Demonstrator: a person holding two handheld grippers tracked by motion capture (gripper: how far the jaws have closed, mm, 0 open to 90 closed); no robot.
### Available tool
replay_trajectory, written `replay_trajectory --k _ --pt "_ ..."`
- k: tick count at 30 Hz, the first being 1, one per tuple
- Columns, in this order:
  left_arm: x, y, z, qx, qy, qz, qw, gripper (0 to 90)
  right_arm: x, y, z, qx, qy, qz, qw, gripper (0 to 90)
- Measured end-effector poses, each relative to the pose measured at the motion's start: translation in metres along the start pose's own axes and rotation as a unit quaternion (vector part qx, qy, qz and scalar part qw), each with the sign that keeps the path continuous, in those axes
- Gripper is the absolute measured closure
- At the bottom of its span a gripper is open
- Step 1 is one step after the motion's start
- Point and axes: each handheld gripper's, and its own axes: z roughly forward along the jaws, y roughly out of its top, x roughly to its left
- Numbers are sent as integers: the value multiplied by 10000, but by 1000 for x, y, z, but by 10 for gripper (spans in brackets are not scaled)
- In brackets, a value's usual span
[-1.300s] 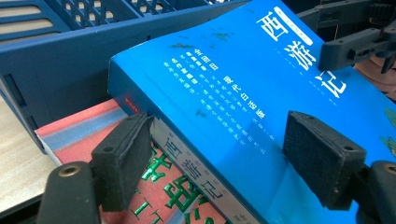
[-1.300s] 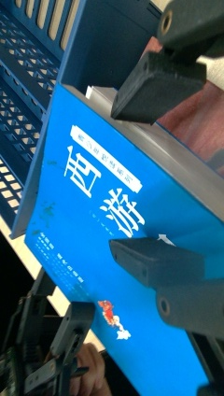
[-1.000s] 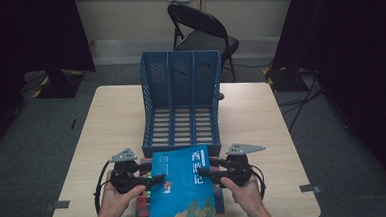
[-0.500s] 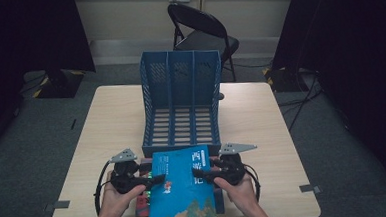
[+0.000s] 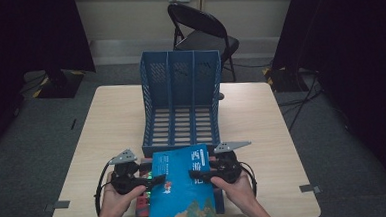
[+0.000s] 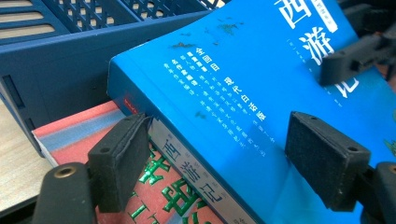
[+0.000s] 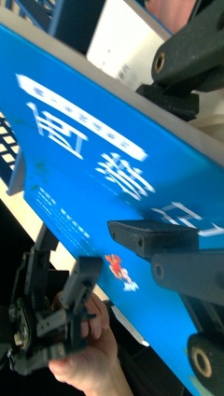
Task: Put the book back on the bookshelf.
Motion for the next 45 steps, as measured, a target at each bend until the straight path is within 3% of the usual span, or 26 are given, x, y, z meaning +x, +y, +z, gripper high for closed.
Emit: replay_trajectory --k 5,11,14,18,22,29,34,36,41,45 --pt "1 1 3 -9 45 5 10000 196 -6 8 10 71 187 183 9996 507" --pt "0 3 4 11 93 102 9999 174 -4 18 25 182 125 158 9996 535" --pt "1 3 4 43 51 34 10000 176 -6 15 22 180 297 262 9991 556" --pt "2 1 3 23 2 -8 10000 176 -4 12 19 227 340 261 9988 566" --pt "3 1 3 27 -44 -50 10000 176 -4 12 16 90 404 299 9987 687" --pt "0 1 2 94 -136 -158 9997 146 4 16 8 -78 375 109 9992 746" --pt "3 3 2 122 -391 -268 9988 106 10 15 3 -335 354 -36 9988 753" --pt "3 4 5 163 -589 -410 9973 129 12 17 0 -393 433 -83 9983 761" --pt "7 6 5 127 -764 -605 9952 181 14 18 -2 -428 408 -104 9982 765" --pt "11 8 4 68 -899 -584 9942 213 15 20 -5 -445 348 -88 9984 772"
